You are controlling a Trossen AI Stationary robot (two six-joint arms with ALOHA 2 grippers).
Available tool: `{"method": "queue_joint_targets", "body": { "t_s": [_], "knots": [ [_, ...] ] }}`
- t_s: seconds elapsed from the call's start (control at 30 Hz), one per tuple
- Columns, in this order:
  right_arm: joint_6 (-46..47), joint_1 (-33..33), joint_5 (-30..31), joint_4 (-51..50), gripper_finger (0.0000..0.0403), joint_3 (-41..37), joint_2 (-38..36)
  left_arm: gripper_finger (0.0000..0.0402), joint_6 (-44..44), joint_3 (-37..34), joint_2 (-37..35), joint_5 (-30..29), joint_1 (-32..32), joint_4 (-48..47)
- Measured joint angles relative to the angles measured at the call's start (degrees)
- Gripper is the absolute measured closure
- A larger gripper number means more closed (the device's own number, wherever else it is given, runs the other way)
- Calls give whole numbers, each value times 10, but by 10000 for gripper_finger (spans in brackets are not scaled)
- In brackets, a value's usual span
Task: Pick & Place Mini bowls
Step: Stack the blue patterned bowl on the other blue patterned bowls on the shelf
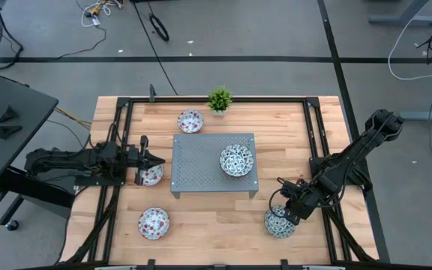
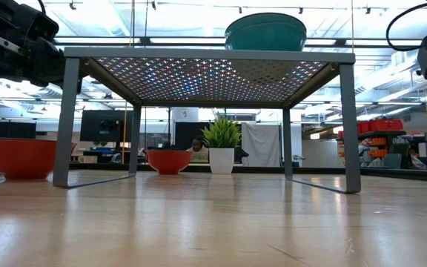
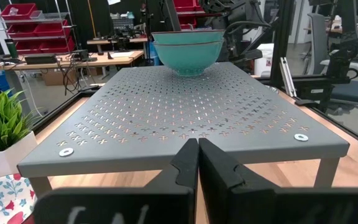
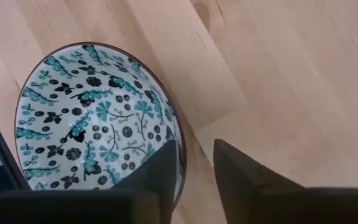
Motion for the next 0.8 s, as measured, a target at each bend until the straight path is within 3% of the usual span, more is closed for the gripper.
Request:
{"method": "queue_joint_targets", "body": {
  "t_s": [0.4, 0.8],
  "knots": [
    [-13, -14, -8, 5, 393, 0, -1, 383, 0, 0, 0, 0, 0, 0],
    [-42, -36, -26, 24, 401, 0, 0, 383, 0, 0, 0, 0, 0, 0]
  ]
}}
